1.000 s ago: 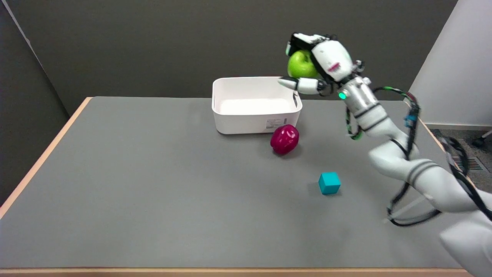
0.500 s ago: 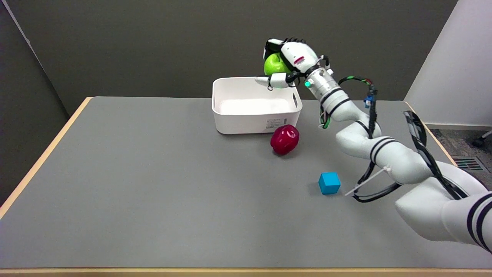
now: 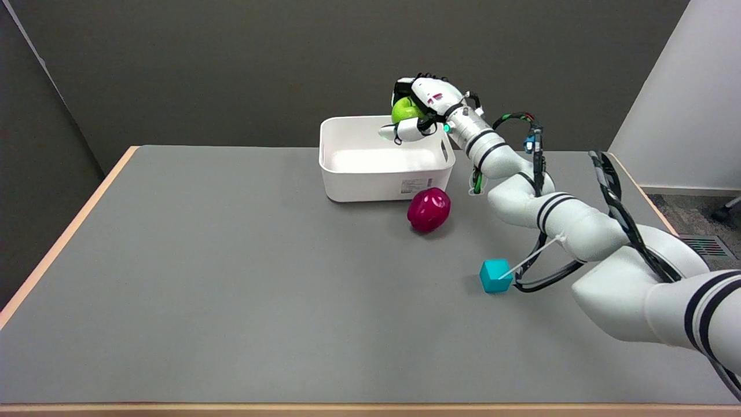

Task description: Place the green apple into the white box.

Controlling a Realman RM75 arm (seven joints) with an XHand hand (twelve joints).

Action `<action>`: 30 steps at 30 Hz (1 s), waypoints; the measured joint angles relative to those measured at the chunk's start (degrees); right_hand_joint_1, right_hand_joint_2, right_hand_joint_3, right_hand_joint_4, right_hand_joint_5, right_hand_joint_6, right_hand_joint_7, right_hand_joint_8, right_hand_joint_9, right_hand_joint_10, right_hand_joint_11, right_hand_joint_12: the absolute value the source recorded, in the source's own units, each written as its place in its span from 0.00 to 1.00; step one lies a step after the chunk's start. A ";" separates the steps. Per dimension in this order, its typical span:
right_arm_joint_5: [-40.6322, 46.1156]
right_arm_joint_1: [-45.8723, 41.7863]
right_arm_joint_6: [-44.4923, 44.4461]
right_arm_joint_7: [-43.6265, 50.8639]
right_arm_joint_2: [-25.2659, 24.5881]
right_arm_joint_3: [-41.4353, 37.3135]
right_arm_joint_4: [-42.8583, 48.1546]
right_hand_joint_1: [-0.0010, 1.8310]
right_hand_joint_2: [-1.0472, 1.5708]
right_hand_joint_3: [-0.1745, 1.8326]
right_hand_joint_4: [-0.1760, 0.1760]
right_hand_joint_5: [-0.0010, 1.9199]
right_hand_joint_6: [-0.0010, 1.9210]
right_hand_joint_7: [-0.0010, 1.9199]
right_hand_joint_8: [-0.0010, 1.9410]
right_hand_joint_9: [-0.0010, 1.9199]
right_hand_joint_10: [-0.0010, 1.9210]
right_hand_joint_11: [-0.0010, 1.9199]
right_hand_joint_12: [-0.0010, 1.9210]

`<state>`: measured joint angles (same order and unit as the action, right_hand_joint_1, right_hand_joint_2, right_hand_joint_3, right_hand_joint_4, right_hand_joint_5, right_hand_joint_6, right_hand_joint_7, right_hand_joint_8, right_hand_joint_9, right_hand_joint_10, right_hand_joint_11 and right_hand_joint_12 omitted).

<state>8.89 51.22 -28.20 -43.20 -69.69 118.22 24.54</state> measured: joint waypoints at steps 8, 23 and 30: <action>-0.08 1.58 2.01 -1.15 -1.07 0.65 -1.59 0.27 0.64 0.58 0.73 0.02 0.08 0.00 0.01 0.00 0.03 0.00 0.35; 0.12 1.63 3.51 -6.46 -1.56 1.00 -1.27 0.13 0.62 0.54 0.78 0.01 0.09 0.00 0.00 0.00 0.00 0.00 0.28; 0.71 -0.36 2.25 -9.82 -0.62 -0.12 2.59 0.12 0.63 0.57 0.75 0.02 0.13 0.02 0.08 0.00 0.13 0.00 0.35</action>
<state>9.60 50.86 -25.95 -53.02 -70.32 118.09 27.13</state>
